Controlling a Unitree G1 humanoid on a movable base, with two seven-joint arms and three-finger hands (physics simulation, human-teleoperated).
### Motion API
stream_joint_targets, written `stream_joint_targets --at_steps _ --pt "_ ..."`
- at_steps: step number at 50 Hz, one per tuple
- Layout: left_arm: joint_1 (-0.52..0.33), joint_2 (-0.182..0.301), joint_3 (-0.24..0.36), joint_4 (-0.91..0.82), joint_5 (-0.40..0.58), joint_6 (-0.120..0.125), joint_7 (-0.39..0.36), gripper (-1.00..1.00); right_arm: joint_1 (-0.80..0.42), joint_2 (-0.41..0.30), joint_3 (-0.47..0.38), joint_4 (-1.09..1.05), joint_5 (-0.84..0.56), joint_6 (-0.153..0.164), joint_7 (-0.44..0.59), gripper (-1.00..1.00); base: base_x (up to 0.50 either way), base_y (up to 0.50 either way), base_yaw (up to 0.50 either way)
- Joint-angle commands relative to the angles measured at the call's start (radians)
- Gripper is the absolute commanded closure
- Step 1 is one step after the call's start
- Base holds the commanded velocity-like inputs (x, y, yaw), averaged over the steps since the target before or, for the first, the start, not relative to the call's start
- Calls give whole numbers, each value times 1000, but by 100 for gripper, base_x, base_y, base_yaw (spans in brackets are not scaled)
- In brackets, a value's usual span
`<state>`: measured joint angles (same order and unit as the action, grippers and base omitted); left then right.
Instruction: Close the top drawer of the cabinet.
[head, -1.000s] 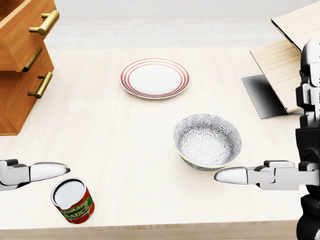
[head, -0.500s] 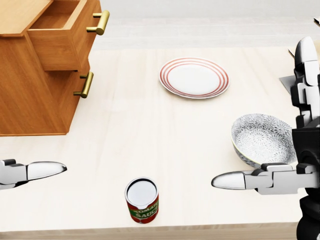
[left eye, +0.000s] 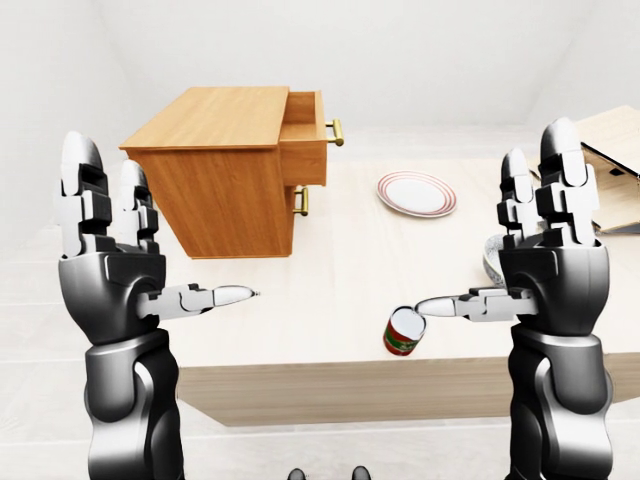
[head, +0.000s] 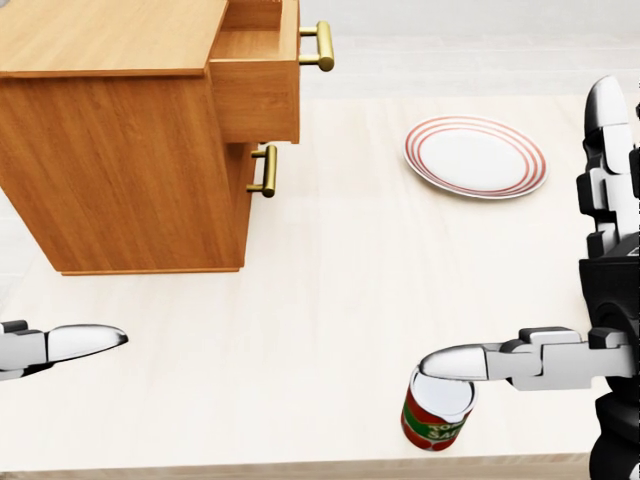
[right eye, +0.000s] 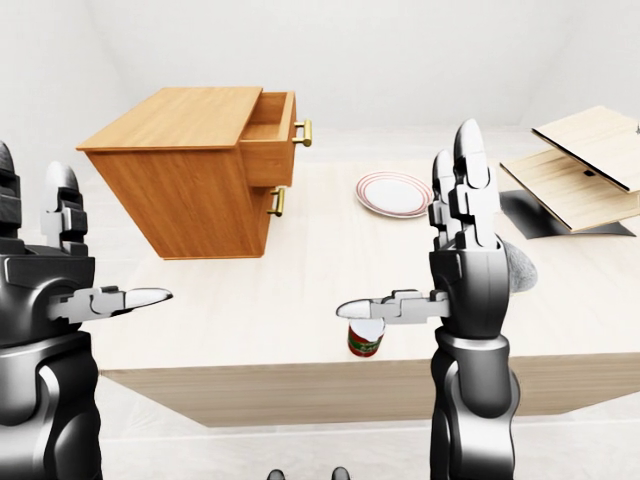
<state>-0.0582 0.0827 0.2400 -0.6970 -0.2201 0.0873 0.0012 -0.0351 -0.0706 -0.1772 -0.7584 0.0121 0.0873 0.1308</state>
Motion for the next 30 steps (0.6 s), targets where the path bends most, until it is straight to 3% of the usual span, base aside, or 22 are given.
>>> stream_joint_targets --at_steps 1,25,30 --pt "6 0 -3 2 -7 0 0 -100 4 1 6 4 -3 0 0 -100 3 50 0" --pt "4 1 -2 -2 -11 0 -2 -100 23 7 7 26 -10 0 8 -100 4 47 0" --pt "3 3 -2 1 -9 0 -1 -100 20 10 8 37 -10 0 0 -100 2 1 0"
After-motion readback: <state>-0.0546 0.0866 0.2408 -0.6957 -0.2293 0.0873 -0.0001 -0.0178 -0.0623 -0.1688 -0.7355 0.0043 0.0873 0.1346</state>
